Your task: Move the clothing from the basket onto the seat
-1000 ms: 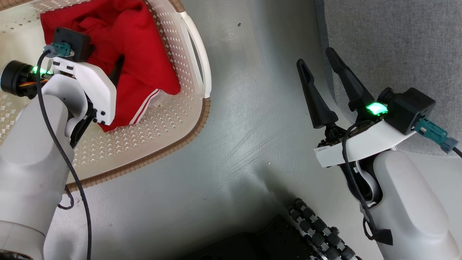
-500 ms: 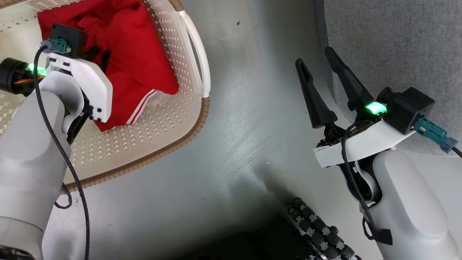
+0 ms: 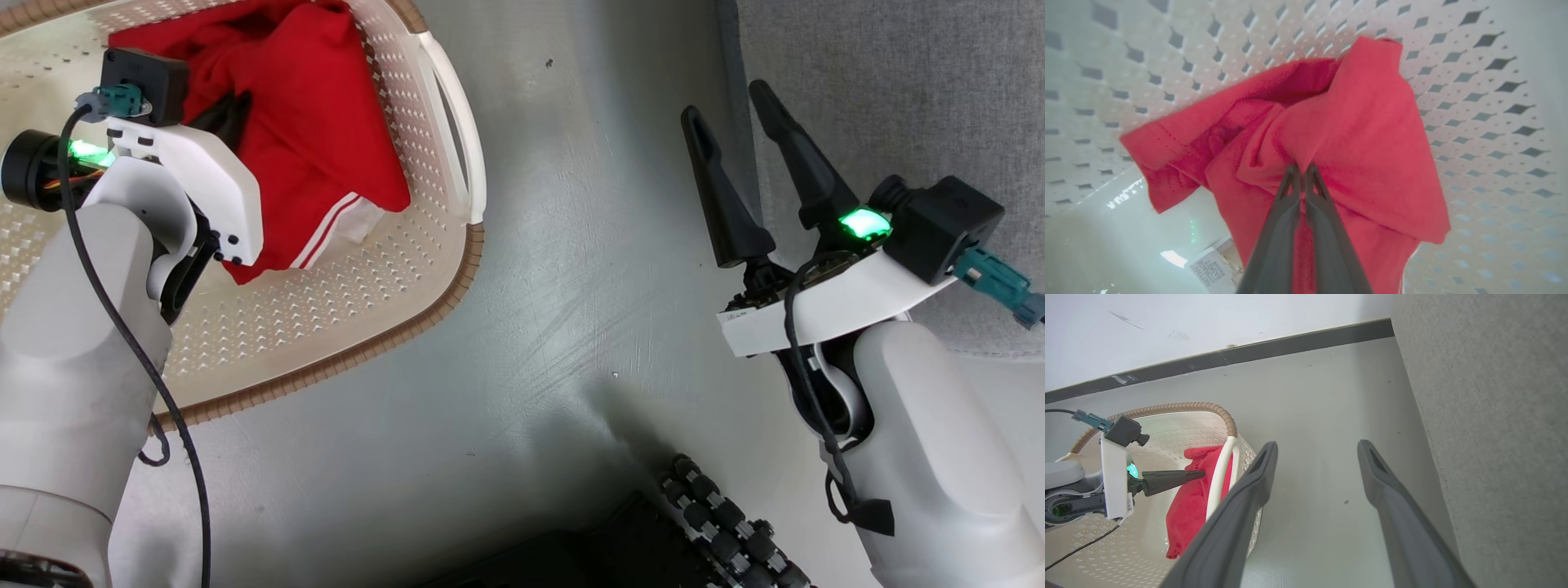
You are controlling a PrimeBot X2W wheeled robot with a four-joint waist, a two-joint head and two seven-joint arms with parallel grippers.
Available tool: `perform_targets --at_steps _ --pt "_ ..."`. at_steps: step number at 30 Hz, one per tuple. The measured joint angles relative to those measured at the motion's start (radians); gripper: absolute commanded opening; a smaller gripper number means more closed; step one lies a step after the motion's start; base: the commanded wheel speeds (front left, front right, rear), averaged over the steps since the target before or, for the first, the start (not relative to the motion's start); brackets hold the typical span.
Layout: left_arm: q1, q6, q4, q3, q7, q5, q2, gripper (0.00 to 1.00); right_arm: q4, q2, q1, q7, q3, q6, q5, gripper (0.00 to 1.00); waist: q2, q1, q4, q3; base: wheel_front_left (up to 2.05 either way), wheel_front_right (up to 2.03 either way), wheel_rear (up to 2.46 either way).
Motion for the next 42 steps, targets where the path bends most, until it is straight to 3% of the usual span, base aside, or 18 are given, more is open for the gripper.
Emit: perform_targets --at_steps 20,42 --pt "0.088 0.000 -0.033 -0.010 -0.122 -0.069 -0.062 0.00 0.050 -0.001 -0.006 0.000 -0.040 0.000 -0.026 1.00 0.0000 0.0000 0.068 -0.096 0.00 0.00 0.00" --pt "0.251 0.000 -0.146 -0.062 -0.297 -0.152 -0.091 0.00 0.137 -0.002 0.024 0.000 -0.096 0.000 -0.103 1.00 0.0000 0.0000 0.155 -0.283 0.00 0.00 0.00"
